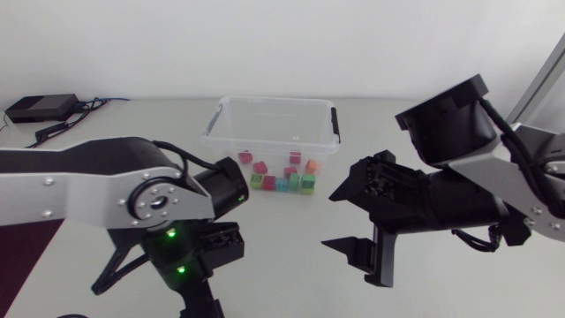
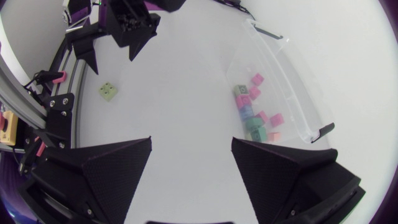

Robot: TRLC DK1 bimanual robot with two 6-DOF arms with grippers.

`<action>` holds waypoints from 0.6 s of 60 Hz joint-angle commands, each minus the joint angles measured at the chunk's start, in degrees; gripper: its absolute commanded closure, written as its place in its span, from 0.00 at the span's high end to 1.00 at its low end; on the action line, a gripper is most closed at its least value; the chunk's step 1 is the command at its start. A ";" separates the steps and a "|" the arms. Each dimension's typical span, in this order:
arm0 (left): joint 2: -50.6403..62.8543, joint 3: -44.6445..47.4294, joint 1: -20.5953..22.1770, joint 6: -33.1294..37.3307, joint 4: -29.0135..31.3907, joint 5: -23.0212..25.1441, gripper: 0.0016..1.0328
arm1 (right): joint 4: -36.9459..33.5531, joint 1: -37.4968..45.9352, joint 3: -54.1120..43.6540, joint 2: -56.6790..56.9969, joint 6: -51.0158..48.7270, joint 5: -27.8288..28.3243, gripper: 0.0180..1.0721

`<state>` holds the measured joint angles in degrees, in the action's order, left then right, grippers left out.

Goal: Pick up the duplo bricks and place them in the container

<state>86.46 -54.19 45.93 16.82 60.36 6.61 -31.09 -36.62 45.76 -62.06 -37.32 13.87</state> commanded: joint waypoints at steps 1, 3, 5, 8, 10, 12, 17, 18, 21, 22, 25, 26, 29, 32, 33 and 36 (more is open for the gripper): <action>4.86 -2.50 2.41 -2.58 2.22 0.42 0.95 | 0.07 0.59 -1.02 1.33 1.20 0.02 0.88; 6.53 -2.93 3.37 -2.76 2.31 0.51 0.95 | 0.07 0.59 -1.11 1.68 1.37 0.02 0.88; 7.68 -3.29 3.64 -3.11 2.31 0.60 0.95 | 0.07 0.59 -1.28 1.77 1.55 0.02 0.88; 8.82 -3.55 3.90 -3.37 2.13 0.86 0.95 | 0.15 0.59 -1.64 1.86 1.73 0.02 0.88; 10.14 -3.64 3.90 -3.46 2.13 1.56 0.95 | 0.15 0.59 -1.81 1.95 1.73 0.02 0.88; 11.72 -3.64 3.81 -3.46 1.87 2.44 0.95 | 0.24 0.59 -2.08 1.95 1.81 0.02 0.88; 14.71 -3.29 3.73 -3.55 1.17 3.67 0.95 | 0.33 0.59 -2.43 2.21 1.99 0.02 0.88; 15.50 -3.29 3.81 -3.55 0.90 4.02 0.95 | 0.42 0.59 -2.43 2.30 1.99 0.02 0.88; 16.46 -3.37 3.81 -3.81 0.73 4.46 0.95 | 0.59 0.59 -2.52 2.30 2.16 0.02 0.88; 16.55 -3.37 3.81 -3.81 0.73 4.55 0.95 | 0.68 0.59 -2.52 2.30 2.25 0.02 0.88; 17.52 -3.55 3.99 -3.81 0.73 4.73 0.95 | 1.21 0.59 -2.78 2.21 2.43 0.02 0.88; 17.61 -3.55 3.99 -3.81 0.73 4.81 0.95 | 1.30 0.59 -2.78 2.03 2.60 0.02 0.88; 18.57 -3.55 4.52 -3.81 0.37 4.81 0.93 | 1.65 0.59 -3.04 2.03 2.69 0.02 0.88; 19.45 -3.73 4.87 -3.81 0.02 4.81 0.90 | 1.91 0.59 -3.31 1.95 3.22 0.02 0.88; 19.63 -3.73 5.04 -3.81 -0.06 4.81 0.87 | 1.91 0.59 -3.31 1.95 3.22 0.02 0.88; 19.98 -3.90 5.22 -3.81 -0.24 4.81 0.82 | 2.00 0.59 -3.48 1.86 3.22 0.02 0.88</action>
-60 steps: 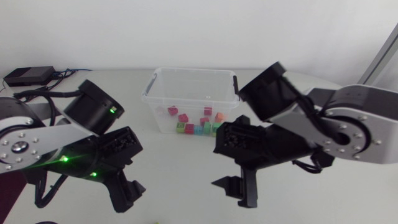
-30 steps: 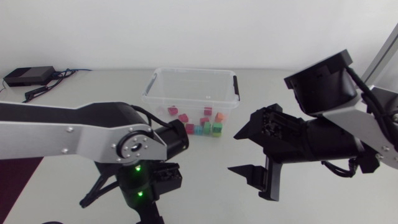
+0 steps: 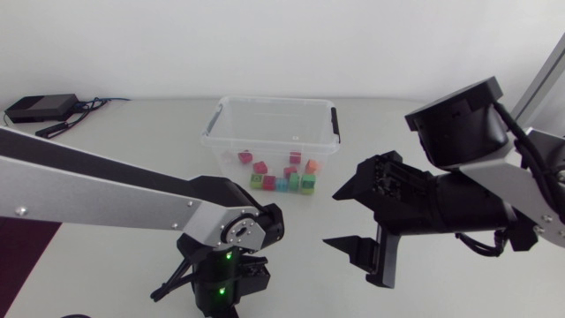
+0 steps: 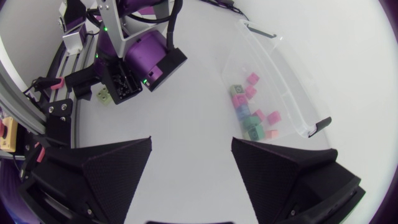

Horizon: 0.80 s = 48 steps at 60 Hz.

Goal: Pick up the duplo bricks and place them in the container

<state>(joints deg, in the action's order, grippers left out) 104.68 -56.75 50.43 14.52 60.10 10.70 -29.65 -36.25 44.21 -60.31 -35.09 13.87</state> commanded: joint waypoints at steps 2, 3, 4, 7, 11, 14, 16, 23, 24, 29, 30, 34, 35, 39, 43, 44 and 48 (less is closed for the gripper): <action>2.10 -1.43 0.72 -1.52 -0.15 0.81 0.75 | 0.65 0.21 -2.02 0.11 0.99 0.02 0.88; 2.19 -1.43 0.72 -1.52 -0.15 0.73 0.70 | 0.65 0.21 -2.19 0.11 0.99 0.02 0.88; 2.37 -1.43 0.72 -1.52 -0.51 0.81 0.59 | 0.73 0.21 -2.28 0.02 0.99 0.02 0.88; 2.54 -1.43 0.63 -1.52 -0.59 0.90 0.43 | 1.08 0.21 -2.63 0.11 0.99 0.02 0.88; 2.37 -1.43 0.19 -1.52 -0.68 0.90 0.34 | 1.17 0.21 -2.72 0.11 0.99 0.02 0.88; 2.10 -1.26 0.19 -1.43 -0.59 0.90 0.30 | 1.08 0.39 -2.46 0.37 0.90 0.02 0.88; 2.02 -1.17 0.10 -1.43 -0.51 0.90 0.29 | 0.91 0.83 -2.28 0.81 0.81 0.11 0.88; 1.58 -0.99 -0.69 -1.16 -0.42 0.81 0.28 | 0.82 0.92 -2.63 1.25 0.73 0.11 0.88; 1.49 -0.99 -0.69 -1.16 -0.42 0.81 0.28 | 0.82 0.92 -2.72 1.25 0.64 0.11 0.88; 0.52 -0.90 -0.86 -1.34 -1.03 -1.38 0.29 | 1.08 1.01 -3.60 1.34 0.55 0.11 0.88; 0.35 -0.90 -0.95 -1.34 -1.03 -1.47 0.30 | 1.08 1.09 -3.69 1.43 0.46 0.11 0.88; -0.62 -0.90 -1.13 -1.52 -1.65 -4.37 0.54 | 1.17 1.53 -4.13 1.60 0.20 0.28 0.88; -0.62 -0.90 -1.13 -1.52 -1.65 -4.46 0.56 | 1.17 1.62 -4.13 1.60 0.20 0.37 0.88; -1.15 -0.47 -0.78 -1.60 -2.44 -6.74 0.67 | 1.17 1.80 -4.22 1.78 0.02 0.46 0.88; -1.24 0.68 -0.16 -1.60 -4.02 -10.87 0.88 | 0.82 1.97 -4.39 2.39 -0.33 0.46 0.88; -1.24 1.12 0.37 -1.78 -4.64 -12.81 0.90 | 0.73 2.06 -4.39 2.66 -0.42 0.55 0.88; -1.68 2.00 0.81 -1.78 -5.69 -15.09 0.94 | -0.06 2.41 -4.48 3.36 -0.77 0.55 0.88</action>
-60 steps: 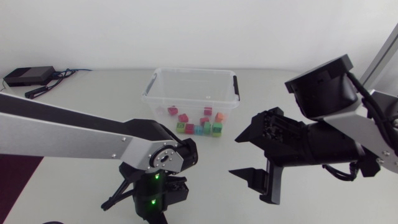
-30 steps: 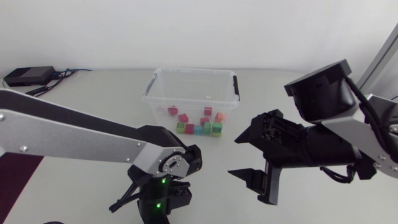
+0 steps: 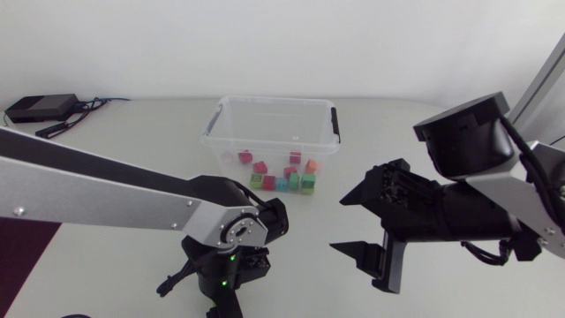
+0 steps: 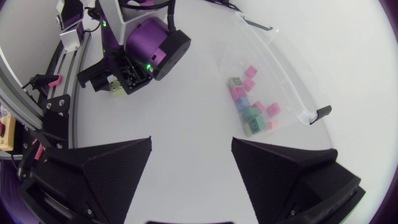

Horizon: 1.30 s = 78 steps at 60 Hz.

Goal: Pick up the duplo bricks and place them in the container

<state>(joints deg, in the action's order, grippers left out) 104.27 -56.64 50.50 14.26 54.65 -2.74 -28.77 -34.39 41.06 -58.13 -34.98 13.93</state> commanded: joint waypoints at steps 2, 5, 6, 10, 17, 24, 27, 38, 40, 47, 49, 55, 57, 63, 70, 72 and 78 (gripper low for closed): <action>-1.70 2.06 0.83 -1.43 -0.60 -2.09 0.95 | -1.02 0.64 -1.42 1.35 -1.14 0.57 0.88; -2.58 2.06 0.83 -1.52 -0.95 -2.18 0.95 | -1.11 1.08 -1.77 1.70 -1.32 0.66 0.88; -2.75 2.06 0.74 -1.61 -0.95 -2.09 0.95 | -1.20 1.17 -1.95 1.88 -1.32 0.74 0.88; -4.25 1.89 0.12 -1.87 -1.39 -1.48 0.95 | -1.28 1.70 -2.30 2.32 -1.76 0.92 0.88; -7.68 2.59 -1.19 -1.52 -2.53 -1.04 0.95 | -1.28 1.96 -3.00 2.67 -2.11 1.01 0.88; -13.74 6.28 -3.30 1.82 -5.52 0.37 0.95 | -1.20 2.49 -3.70 2.85 -2.55 1.18 0.88; -16.38 8.04 -4.97 4.46 -6.58 1.25 0.95 | -0.93 2.75 -4.06 2.76 -2.64 1.36 0.88; -22.18 12.52 -4.80 6.04 -9.21 5.47 0.94 | -0.67 2.84 -3.88 2.67 -2.81 1.45 0.88; -22.44 12.61 -3.39 4.99 -9.21 5.82 0.94 | -0.58 2.84 -3.88 2.58 -2.81 1.45 0.88; -21.56 12.70 1.00 2.00 -10.09 6.52 0.93 | -0.49 2.84 -3.79 2.32 -2.81 1.45 0.88; -20.86 12.70 1.36 1.91 -10.27 6.52 0.93 | -0.41 2.84 -3.97 2.32 -2.72 1.45 0.88; -17.52 12.78 0.56 1.82 -11.59 6.52 0.93 | -0.32 2.84 -4.41 2.32 -2.72 1.45 0.88; -16.55 13.05 0.12 2.00 -12.20 6.52 0.93 | -0.32 2.93 -4.58 2.49 -2.72 1.45 0.88; -15.76 13.58 -0.14 2.17 -13.08 6.52 0.90 | -0.23 3.01 -5.02 2.49 -2.72 1.80 0.88; -14.09 14.28 -1.46 2.44 -13.70 6.52 0.88 | 0.47 2.93 -5.81 2.32 -2.72 1.89 0.88; -13.74 14.63 -1.55 2.44 -13.96 6.52 0.88 | 0.65 2.75 -5.73 2.32 -2.64 1.89 0.88; -13.57 14.72 -1.63 2.44 -14.66 6.52 0.76 | 0.83 2.66 -5.55 2.32 -2.46 2.06 0.88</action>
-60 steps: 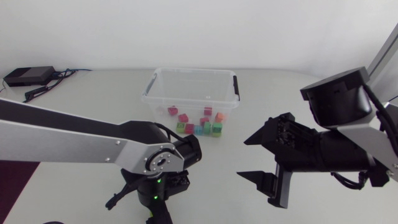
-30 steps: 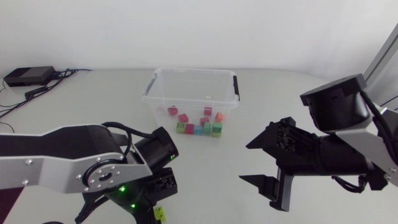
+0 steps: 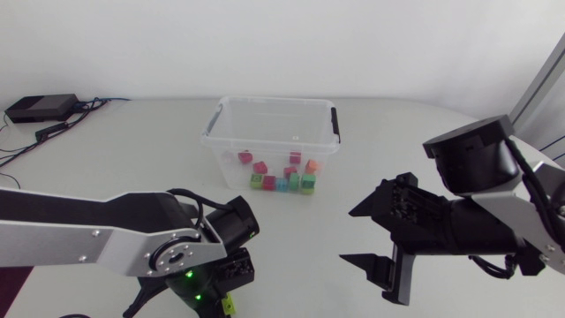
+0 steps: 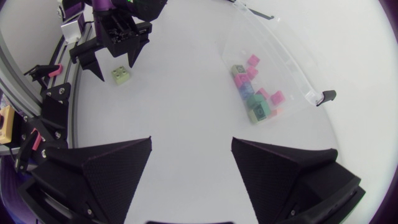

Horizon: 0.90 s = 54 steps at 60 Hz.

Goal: Pick up the duplo bricks and place them in the container

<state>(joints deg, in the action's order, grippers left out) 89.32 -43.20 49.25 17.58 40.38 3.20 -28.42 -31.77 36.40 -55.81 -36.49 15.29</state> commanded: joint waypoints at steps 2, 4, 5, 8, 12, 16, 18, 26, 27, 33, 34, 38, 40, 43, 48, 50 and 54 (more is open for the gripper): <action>1.56 1.28 -0.30 -0.88 -0.57 0.58 0.72 | 0.48 0.04 -0.81 0.26 -0.86 0.71 0.88; 1.74 1.28 -0.39 -0.88 -1.01 0.58 0.65 | 0.48 0.13 -0.89 0.44 -0.86 0.71 0.88; 1.74 1.28 -0.48 -0.80 -1.09 0.58 0.63 | 0.39 0.13 -0.89 0.88 -0.78 0.71 0.88; 1.74 1.45 -0.83 -0.80 -1.97 0.58 0.43 | 0.21 0.39 -1.07 2.29 -0.60 0.71 0.88; 1.74 1.45 -1.09 -0.80 -2.32 0.58 0.33 | -0.05 0.92 -1.16 4.57 -0.16 0.80 0.88; 1.74 1.80 -1.35 -0.36 -2.32 0.58 0.32 | 0.04 2.77 -1.51 9.32 0.98 1.41 0.88; 1.82 1.89 -1.44 -0.18 -2.32 0.58 0.32 | 0.30 3.73 -1.60 11.16 1.69 1.50 0.88; 0.07 1.63 -2.76 0.70 -2.15 0.58 0.31 | 4.08 8.57 -3.62 18.46 5.55 1.41 0.88; -0.90 1.54 -3.20 1.05 -1.97 0.58 0.31 | 4.17 9.01 -3.80 18.99 5.73 1.41 0.88; -6.88 0.13 -5.57 1.66 -1.80 0.58 0.31 | 7.86 13.31 -6.61 22.94 7.75 1.32 0.88; -7.93 -0.31 -6.19 1.84 -1.80 0.58 0.31 | 8.21 13.75 -6.96 23.20 8.01 1.32 0.88; -10.39 -1.54 -7.16 2.19 -1.71 0.49 0.31 | 10.50 16.12 -8.72 24.52 8.72 1.23 0.88; -11.80 -2.50 -7.86 2.54 -1.62 0.49 0.31 | 12.17 17.44 -9.77 25.23 9.77 1.32 0.88; -13.47 -3.91 -8.30 2.98 -1.36 0.31 0.31 | 14.54 19.11 -11.35 26.10 11.79 1.32 0.88; -15.05 -6.99 -10.32 4.21 -1.45 0.23 0.32 | 17.61 20.96 -13.55 27.60 14.17 1.15 0.88; -15.40 -8.48 -11.11 4.56 -1.62 0.23 0.32 | 18.32 21.40 -14.17 28.13 14.78 0.80 0.88; -15.49 -11.91 -14.01 5.62 -2.85 0.23 0.34 | 19.55 23.68 -14.87 28.48 15.13 0.44 0.90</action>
<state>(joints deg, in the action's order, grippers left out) 74.63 -51.07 37.58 21.50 38.37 3.60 -10.39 -10.00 23.16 -27.97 -23.49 16.23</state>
